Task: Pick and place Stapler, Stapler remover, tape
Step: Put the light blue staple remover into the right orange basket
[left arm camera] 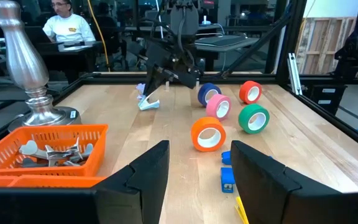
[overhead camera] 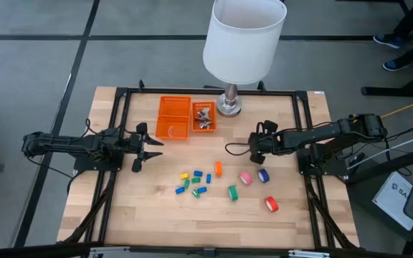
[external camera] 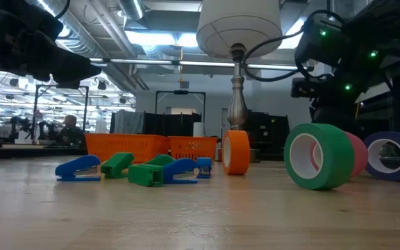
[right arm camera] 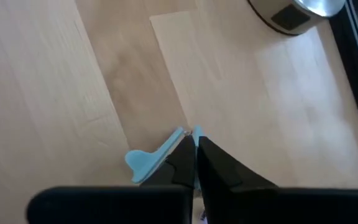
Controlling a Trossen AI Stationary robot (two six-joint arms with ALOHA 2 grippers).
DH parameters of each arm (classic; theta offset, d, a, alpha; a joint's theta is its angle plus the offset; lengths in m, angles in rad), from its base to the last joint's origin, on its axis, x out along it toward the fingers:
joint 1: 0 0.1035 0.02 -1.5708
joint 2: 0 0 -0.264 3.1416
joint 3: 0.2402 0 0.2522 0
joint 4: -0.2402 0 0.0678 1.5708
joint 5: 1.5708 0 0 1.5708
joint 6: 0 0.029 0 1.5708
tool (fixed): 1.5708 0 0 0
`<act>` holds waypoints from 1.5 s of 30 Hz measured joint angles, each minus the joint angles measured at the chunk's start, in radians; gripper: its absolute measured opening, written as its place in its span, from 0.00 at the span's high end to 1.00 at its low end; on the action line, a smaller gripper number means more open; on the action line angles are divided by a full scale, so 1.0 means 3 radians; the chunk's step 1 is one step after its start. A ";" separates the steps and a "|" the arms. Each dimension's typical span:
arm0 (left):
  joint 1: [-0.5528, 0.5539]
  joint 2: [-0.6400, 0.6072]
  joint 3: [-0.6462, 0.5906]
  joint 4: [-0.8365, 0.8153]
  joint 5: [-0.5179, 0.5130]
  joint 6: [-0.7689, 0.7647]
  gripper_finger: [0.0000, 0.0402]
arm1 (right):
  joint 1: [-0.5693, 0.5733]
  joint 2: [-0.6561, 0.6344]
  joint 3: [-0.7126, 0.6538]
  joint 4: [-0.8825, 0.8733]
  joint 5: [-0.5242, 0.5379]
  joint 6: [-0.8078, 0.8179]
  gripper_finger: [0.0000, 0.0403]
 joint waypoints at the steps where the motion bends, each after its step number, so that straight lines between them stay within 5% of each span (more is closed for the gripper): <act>1: 0.0000 0.0001 -0.0001 0.0001 0.0000 0.0000 0.58 | 0.0000 0.0000 -0.0001 0.0031 -0.0003 0.0000 0.98; 27: 0.0000 0.0000 -0.0001 -0.0001 0.0000 0.0000 0.58 | -0.0207 0.0009 -0.0013 0.2675 -0.0813 -0.0177 1.00; 38: 0.0000 0.0000 0.0000 0.0000 0.0000 0.0000 0.58 | -0.0301 0.0019 -0.0001 0.3265 -0.0813 -0.0164 1.00; 45: 0.0000 0.0000 0.0000 0.0001 0.0000 0.0000 0.58 | -0.0317 0.0375 0.0425 0.3245 -0.0699 -0.0236 1.00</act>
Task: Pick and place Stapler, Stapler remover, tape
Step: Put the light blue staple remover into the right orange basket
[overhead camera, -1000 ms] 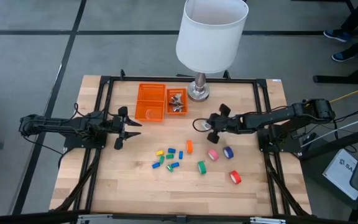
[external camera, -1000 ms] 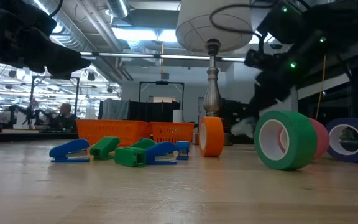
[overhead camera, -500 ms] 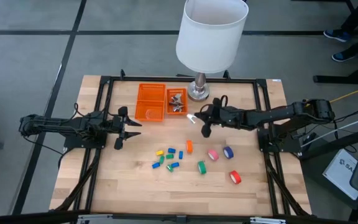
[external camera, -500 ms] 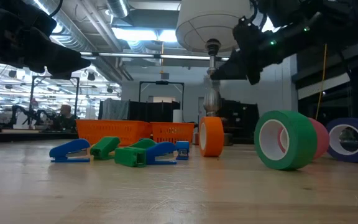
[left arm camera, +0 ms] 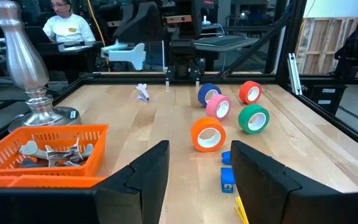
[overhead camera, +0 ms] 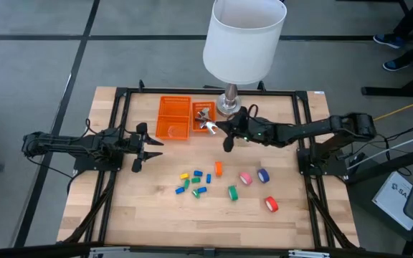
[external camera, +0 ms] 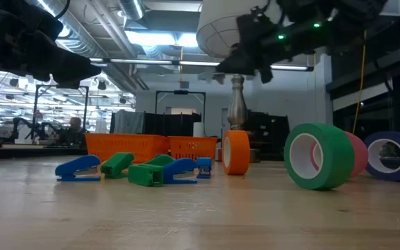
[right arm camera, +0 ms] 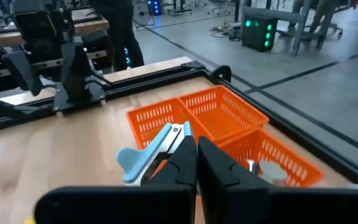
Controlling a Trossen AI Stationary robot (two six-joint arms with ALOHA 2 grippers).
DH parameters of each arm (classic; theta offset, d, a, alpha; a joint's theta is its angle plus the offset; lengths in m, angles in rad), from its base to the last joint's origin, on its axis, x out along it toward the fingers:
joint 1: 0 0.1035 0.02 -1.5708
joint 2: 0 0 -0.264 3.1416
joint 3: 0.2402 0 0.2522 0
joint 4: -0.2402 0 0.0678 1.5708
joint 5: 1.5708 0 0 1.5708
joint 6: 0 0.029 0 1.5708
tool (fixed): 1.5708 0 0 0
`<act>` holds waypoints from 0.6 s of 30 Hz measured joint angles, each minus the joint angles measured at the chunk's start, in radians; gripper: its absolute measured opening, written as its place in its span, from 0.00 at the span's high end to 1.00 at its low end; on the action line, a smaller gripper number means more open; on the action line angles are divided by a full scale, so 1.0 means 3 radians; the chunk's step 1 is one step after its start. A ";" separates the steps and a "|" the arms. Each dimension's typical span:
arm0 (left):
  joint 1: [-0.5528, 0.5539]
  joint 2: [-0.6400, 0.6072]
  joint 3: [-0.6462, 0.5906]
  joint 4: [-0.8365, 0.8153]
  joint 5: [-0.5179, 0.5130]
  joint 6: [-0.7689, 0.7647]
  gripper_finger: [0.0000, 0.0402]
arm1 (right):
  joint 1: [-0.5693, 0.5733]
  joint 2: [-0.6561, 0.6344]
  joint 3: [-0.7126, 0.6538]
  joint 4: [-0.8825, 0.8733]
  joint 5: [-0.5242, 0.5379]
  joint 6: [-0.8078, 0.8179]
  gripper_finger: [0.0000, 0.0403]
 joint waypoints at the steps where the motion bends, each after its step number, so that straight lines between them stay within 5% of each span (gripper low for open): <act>1: 0.0000 0.0001 0.0000 -0.0001 0.0000 0.0000 0.58 | -0.0008 0.0071 0.0081 -0.0036 0.0000 -0.0027 1.00; 18: 0.0000 0.0000 0.0000 0.0000 0.0000 0.0000 0.58 | -0.0467 0.1356 0.0976 -0.0268 0.0010 0.0071 0.98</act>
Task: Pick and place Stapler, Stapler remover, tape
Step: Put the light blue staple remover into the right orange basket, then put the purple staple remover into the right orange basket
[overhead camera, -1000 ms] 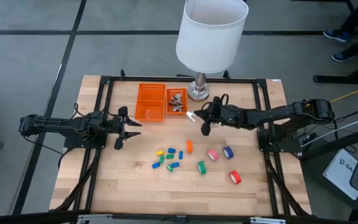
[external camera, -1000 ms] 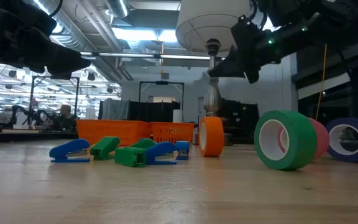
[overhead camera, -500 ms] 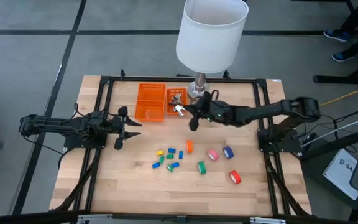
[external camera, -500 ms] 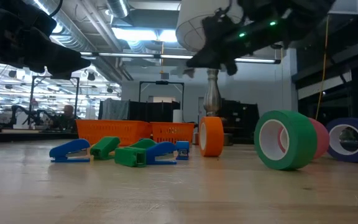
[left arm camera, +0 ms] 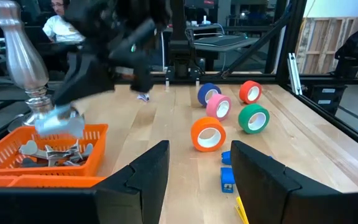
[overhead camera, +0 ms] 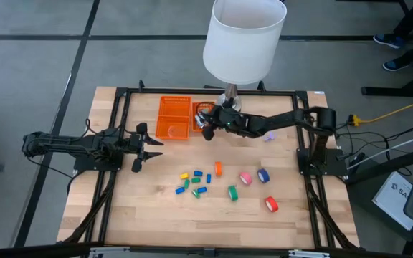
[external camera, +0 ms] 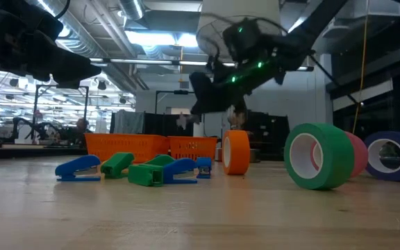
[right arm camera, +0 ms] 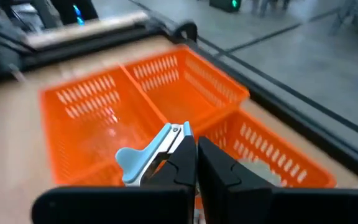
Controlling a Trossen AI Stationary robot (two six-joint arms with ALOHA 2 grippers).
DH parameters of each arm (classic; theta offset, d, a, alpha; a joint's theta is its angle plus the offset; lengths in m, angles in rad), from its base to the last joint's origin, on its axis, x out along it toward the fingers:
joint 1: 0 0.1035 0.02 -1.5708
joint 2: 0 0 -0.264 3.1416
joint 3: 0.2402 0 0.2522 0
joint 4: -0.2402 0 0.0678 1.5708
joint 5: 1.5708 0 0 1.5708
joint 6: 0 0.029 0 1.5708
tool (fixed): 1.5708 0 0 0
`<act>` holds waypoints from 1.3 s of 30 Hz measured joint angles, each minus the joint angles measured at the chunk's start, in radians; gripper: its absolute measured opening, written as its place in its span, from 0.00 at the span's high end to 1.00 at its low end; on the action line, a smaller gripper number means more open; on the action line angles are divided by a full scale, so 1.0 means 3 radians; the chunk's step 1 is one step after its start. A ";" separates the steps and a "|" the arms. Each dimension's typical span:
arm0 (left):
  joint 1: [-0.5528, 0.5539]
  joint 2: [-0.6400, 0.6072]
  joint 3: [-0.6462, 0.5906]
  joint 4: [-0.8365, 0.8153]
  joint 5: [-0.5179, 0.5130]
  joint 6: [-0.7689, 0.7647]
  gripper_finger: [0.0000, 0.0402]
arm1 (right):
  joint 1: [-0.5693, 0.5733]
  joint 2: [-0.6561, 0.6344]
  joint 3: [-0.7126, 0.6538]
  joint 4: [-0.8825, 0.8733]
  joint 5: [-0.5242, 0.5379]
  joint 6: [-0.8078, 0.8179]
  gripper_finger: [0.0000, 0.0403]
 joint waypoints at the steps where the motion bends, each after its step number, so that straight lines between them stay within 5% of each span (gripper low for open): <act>1: 0.0000 0.0000 0.0000 0.0000 0.0000 0.0000 0.58 | -0.0019 0.0056 0.0007 -0.0002 0.0000 0.0003 0.98; 13: 0.0000 0.0001 0.0001 -0.0001 0.0000 0.0000 0.58 | -0.0087 0.0186 0.0023 -0.0010 -0.0028 0.0149 0.96; 24: 0.0000 0.0001 0.0001 -0.0001 0.0000 0.0000 0.58 | -0.0087 0.0146 0.0049 -0.0055 -0.0053 0.0074 0.66; 30: 0.0000 0.0000 0.0001 -0.0001 0.0000 0.0000 0.58 | -0.0085 -0.0244 0.0092 -0.0303 -0.0434 0.0062 0.58; 39: 0.0000 0.0000 0.0001 0.0000 0.0000 0.0000 0.58 | 0.0000 -0.0886 0.0092 -0.1355 -0.0473 -0.0026 0.60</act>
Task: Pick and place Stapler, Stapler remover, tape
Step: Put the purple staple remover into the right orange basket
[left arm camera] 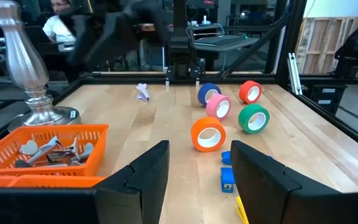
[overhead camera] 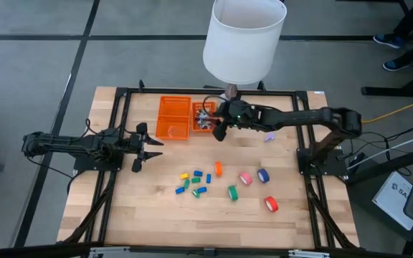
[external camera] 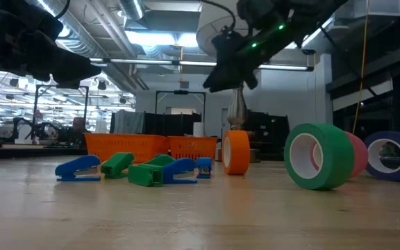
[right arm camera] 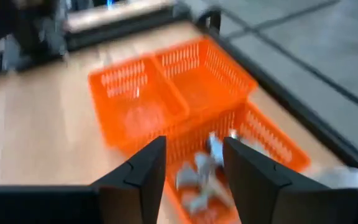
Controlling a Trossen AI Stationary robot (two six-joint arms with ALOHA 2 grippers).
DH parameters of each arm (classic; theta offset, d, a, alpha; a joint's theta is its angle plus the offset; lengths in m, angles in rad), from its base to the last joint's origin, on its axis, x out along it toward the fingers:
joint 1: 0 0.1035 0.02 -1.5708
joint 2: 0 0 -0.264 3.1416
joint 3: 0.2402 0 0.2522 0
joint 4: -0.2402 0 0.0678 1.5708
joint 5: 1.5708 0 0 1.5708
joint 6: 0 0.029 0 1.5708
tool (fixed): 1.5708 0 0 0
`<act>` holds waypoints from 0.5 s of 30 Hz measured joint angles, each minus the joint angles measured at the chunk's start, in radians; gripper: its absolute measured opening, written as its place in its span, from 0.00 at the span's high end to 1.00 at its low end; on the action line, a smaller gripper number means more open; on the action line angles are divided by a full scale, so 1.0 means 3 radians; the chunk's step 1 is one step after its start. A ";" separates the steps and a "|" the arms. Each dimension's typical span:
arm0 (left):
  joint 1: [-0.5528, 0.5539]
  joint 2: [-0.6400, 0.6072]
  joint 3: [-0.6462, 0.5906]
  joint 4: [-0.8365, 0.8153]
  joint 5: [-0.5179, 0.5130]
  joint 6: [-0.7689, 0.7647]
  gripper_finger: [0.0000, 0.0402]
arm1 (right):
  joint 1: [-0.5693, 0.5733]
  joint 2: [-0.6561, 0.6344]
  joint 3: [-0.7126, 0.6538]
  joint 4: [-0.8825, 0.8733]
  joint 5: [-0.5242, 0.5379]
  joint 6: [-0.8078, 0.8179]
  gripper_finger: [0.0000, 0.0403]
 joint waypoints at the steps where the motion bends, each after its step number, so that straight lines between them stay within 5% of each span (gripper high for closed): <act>1: 0.0000 0.0000 0.0000 0.0000 0.0000 0.0000 0.58 | 0.0014 -0.0051 0.0000 -0.0095 0.0000 -0.0016 0.61; 15: 0.0000 0.0000 0.0000 -0.0001 0.0000 0.0000 0.58 | 0.0174 -0.0426 0.0000 -0.1158 -0.0625 -0.0150 0.61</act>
